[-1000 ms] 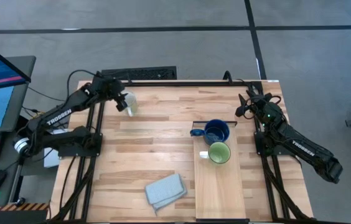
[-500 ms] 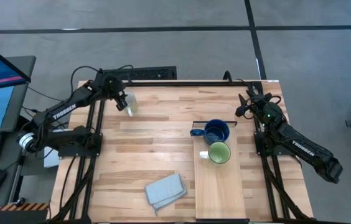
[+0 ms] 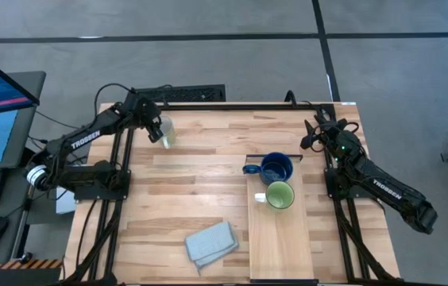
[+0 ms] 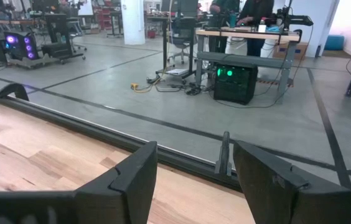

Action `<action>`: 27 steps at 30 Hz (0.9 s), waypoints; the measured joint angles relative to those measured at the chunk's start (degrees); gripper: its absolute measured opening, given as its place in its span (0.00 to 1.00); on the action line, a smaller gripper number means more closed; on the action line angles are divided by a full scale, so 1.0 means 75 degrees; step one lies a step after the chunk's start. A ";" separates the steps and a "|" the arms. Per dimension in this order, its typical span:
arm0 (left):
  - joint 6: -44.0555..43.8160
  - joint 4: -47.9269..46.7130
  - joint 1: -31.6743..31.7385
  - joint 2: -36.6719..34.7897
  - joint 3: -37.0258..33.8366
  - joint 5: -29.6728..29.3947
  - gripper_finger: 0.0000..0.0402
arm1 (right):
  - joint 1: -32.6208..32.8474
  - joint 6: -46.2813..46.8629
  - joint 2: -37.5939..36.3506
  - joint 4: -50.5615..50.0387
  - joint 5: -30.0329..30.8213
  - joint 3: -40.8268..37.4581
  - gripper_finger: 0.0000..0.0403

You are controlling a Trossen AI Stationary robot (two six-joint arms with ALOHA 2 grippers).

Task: Stack small to large cups/mugs on shelf
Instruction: Move the white cup to the center of the table

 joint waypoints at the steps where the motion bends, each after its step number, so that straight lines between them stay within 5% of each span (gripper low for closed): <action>1: 0.0000 -0.0063 -0.0001 0.0000 0.0000 -0.0022 0.45 | -0.0001 0.0000 -0.0002 -0.0003 0.0000 0.0001 0.58; 27: -0.1078 -0.0145 0.0002 0.0000 0.0000 -0.0647 0.45 | -0.0001 -0.0004 -0.0001 -0.0001 0.0000 0.0001 0.58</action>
